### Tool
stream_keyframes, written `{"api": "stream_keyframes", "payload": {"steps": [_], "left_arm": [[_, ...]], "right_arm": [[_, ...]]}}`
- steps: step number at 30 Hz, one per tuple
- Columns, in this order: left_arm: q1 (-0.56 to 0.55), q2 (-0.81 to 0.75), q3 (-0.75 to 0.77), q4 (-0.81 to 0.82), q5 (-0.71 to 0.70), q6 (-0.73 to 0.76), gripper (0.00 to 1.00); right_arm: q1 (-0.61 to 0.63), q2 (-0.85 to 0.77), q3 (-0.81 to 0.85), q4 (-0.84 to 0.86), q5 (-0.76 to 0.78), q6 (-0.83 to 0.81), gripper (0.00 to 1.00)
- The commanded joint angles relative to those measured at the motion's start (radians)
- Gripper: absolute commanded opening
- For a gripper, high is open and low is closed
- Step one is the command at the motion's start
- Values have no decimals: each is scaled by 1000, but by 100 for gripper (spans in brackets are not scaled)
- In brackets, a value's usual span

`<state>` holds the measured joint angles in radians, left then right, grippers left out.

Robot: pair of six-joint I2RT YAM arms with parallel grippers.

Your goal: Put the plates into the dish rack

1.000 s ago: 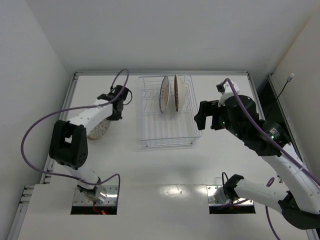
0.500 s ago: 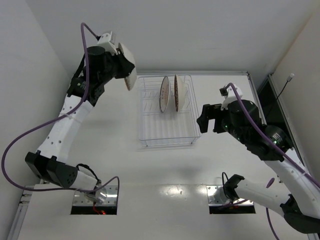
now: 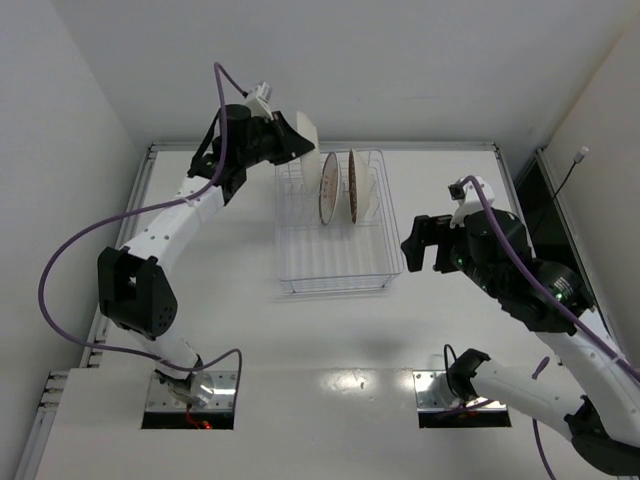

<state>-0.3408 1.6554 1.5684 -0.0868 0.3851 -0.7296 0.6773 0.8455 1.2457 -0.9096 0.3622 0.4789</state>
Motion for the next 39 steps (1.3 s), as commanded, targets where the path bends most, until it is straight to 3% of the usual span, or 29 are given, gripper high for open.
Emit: {"api": "stream_keyframes", "payload": {"steps": [1, 15, 34, 39], "left_arm": [[-20, -40, 16, 285, 52, -39, 0], [-20, 21, -123, 295, 52, 1, 0], [-20, 101, -113, 191, -22, 78, 0], [-20, 92, -165, 196, -103, 52, 0]], "right_arm": [[-2, -11, -26, 11, -9, 3, 99], [-2, -29, -28, -17, -28, 23, 99], [-2, -20, -28, -17, -37, 32, 99], [-2, -20, -28, -17, -46, 32, 99]]}}
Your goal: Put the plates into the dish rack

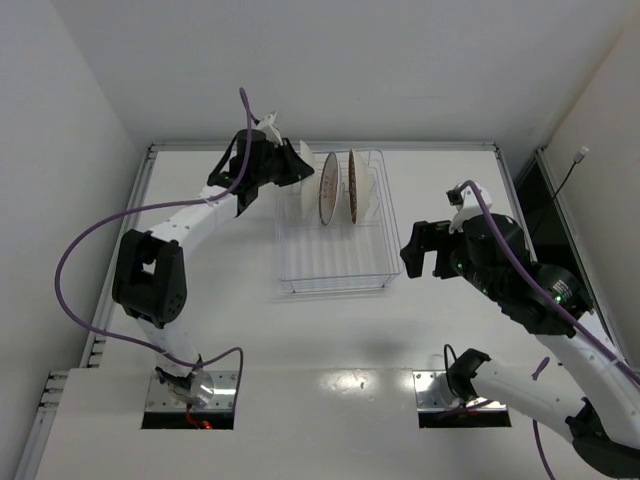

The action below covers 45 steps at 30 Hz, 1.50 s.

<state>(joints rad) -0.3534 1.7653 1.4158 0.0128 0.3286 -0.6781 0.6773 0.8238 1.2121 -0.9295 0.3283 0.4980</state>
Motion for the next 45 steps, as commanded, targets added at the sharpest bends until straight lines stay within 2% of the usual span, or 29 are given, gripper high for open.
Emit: {"api": "stream_keyframes", "payload": {"steps": [1, 5, 12, 18, 19, 20, 23, 24, 27, 30, 36, 45], "left_arm": [[-7, -18, -27, 123, -71, 0, 0], [-16, -40, -86, 176, -103, -20, 0], [-25, -20, -86, 176, -132, -51, 0], [-25, 16, -52, 107, -111, -51, 1], [-25, 28, -35, 107, -102, -40, 4], [-25, 28, -26, 93, -80, -40, 14], [-25, 37, 1, 93, -37, -31, 33], [-25, 28, 17, 93, -11, -40, 49], [-25, 5, 69, 79, 12, -40, 74], [-35, -33, 109, 30, 24, -20, 79], [-35, -119, 167, -76, 44, 40, 82], [2, -342, -24, -86, 44, 179, 86]], "right_arm": [[-2, 1, 6, 3, -12, 22, 99], [-2, 1, 6, 3, -21, 22, 99], [-2, 1, -3, 3, -21, 22, 99], [-2, 1, -3, 3, -31, 22, 99], [-2, 11, 6, 3, -31, 22, 99], [-2, 11, 6, 3, -31, 22, 99], [-2, 11, 24, -8, -31, 31, 99], [-2, 11, 24, -18, -31, 31, 99], [-2, 20, 35, -29, -31, 31, 99], [-2, 20, 53, -38, -21, 40, 99], [-2, 40, 72, -48, -21, 50, 99], [-2, 103, 106, -78, -31, 8, 99]]}}
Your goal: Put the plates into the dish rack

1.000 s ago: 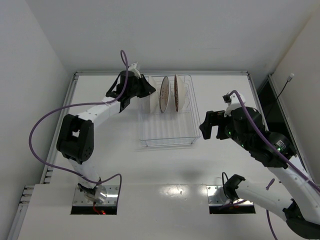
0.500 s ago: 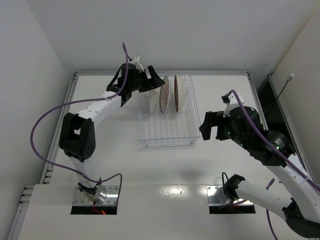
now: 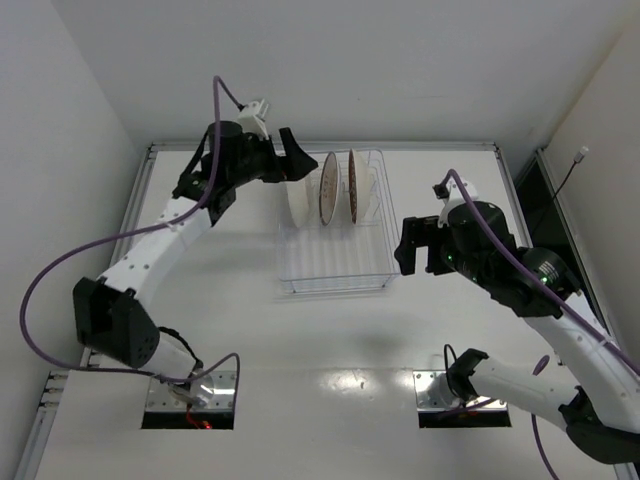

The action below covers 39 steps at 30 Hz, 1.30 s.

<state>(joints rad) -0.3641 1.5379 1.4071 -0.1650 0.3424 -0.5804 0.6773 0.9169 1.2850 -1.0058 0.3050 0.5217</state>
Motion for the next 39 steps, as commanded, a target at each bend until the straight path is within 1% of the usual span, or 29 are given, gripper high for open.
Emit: {"api": "stream_keyframes", "payload": {"steps": [1, 3, 8, 12, 13, 14, 16, 17, 18, 23, 26, 27, 32, 39], "left_arm": [[13, -125, -16, 69, 30, 96, 86], [13, -157, -45, 27, 6, 134, 86], [13, -249, -152, 7, -58, 203, 86], [13, -329, -249, 7, -143, 273, 86], [13, -363, -272, 7, -202, 284, 86], [13, -381, -328, 22, -238, 298, 86], [13, -421, -393, 62, -328, 327, 86], [13, -456, -457, 82, -351, 327, 87], [13, -469, -482, 93, -365, 338, 89], [13, -498, -578, 93, -384, 338, 89], [13, -531, -634, 155, -436, 338, 89], [13, -532, -648, 156, -445, 338, 89], [13, -532, -625, 147, -454, 329, 89], [13, -541, -625, 147, -485, 310, 89]], "right_arm": [[-2, 10, 22, -2, -17, -15, 99], [-2, 0, 22, 22, -29, -15, 99], [-2, -19, 13, 33, -52, -26, 99], [-2, -53, 2, 24, -21, -26, 99], [-2, -64, 2, 24, -11, -26, 99], [-2, -64, 2, 15, -1, -26, 99], [-2, -87, 2, 15, 13, -26, 99], [-2, -87, 2, 15, 25, -26, 99], [-2, -87, -7, 15, 25, -26, 99], [-2, -78, -7, 36, 25, -26, 99], [-2, -67, -7, 64, 25, -17, 99], [-2, -67, -7, 79, 25, -17, 99], [-2, -76, -46, 131, 16, -17, 99], [-2, -27, -55, 159, 16, 35, 99]]}}
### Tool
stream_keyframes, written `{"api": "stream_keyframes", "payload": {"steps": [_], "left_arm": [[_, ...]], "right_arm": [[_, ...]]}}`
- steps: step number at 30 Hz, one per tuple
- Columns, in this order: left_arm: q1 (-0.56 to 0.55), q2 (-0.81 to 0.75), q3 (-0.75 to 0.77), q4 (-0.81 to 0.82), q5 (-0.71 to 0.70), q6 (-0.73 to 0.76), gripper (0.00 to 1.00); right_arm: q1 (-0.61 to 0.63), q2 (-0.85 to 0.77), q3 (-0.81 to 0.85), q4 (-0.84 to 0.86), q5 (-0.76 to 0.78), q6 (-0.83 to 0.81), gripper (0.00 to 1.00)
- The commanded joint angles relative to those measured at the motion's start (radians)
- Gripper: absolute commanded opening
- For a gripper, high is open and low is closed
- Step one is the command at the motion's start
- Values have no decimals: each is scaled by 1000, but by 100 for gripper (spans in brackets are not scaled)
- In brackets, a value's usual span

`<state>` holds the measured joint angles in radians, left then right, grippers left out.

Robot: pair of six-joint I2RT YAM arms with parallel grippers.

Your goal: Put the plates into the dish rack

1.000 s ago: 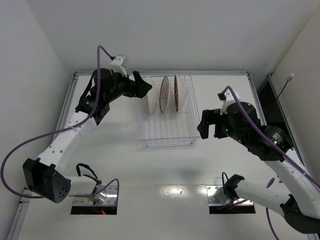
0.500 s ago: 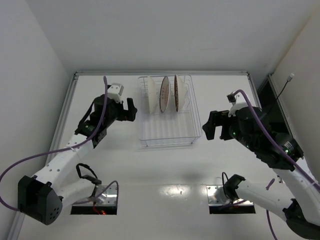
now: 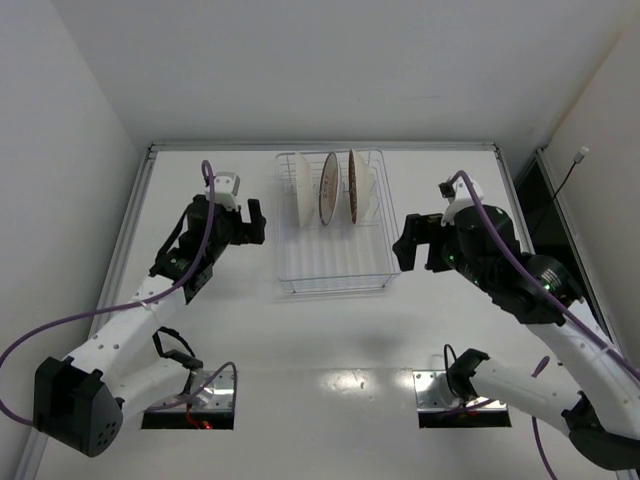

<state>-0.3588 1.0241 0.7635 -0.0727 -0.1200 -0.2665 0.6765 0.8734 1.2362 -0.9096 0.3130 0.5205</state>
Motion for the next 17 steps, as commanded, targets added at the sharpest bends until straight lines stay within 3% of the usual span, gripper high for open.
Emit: {"api": "stream_keyframes", "payload": {"steps": [1, 17], "left_arm": [[7, -27, 19, 54, -23, -4, 89], [7, -50, 19, 36, -55, -13, 89]], "right_arm": [[-2, 25, -6, 63, 17, 36, 99], [-2, 125, -11, 60, -8, 79, 99]]}}
